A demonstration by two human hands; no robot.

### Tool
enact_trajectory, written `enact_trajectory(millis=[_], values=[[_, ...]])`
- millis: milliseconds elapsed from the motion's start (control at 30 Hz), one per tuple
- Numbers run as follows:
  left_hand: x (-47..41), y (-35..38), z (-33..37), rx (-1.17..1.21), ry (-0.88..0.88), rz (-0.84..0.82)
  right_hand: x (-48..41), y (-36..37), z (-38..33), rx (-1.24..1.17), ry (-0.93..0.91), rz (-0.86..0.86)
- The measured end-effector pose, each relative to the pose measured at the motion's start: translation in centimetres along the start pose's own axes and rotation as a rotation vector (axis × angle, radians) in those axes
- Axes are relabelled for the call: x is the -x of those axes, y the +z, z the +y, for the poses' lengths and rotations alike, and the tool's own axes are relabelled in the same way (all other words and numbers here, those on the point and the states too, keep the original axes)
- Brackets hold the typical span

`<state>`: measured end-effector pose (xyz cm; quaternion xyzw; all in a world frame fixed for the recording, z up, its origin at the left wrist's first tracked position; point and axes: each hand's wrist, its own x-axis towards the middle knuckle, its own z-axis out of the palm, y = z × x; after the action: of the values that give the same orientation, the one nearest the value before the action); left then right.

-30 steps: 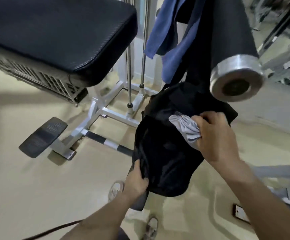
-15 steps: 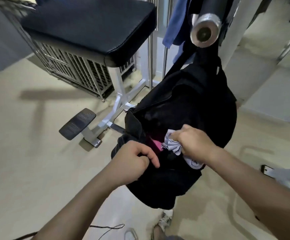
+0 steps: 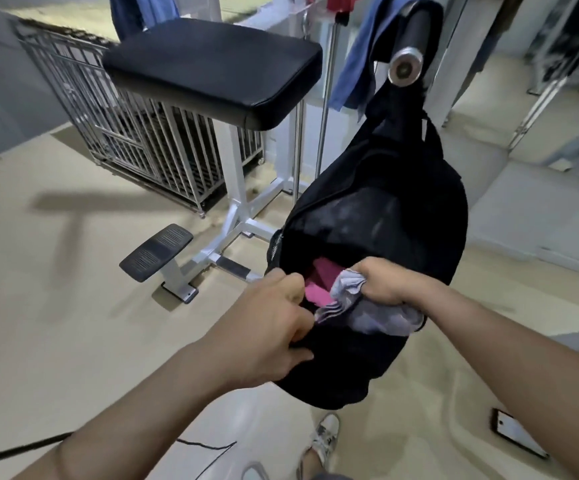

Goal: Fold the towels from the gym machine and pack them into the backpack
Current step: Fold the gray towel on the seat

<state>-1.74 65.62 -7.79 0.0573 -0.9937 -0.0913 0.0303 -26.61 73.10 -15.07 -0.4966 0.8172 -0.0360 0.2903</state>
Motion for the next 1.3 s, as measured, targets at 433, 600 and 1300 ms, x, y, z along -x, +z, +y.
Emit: enact_trajectory(millis=[433,600,1300], values=[[2.5,-1.5,3.9,0.692,-0.04,-0.009,3.4,-3.5,6.1,-0.043,0.366,0.602],[1.1,-2.3,5.4,0.809,-0.033,0.088,2.4,-3.3,3.9,0.18,0.398,0.523],[0.2,-1.7,2.8,0.623,0.029,0.021,-7.0,12.5,-2.8,-0.102,0.295,-0.05]])
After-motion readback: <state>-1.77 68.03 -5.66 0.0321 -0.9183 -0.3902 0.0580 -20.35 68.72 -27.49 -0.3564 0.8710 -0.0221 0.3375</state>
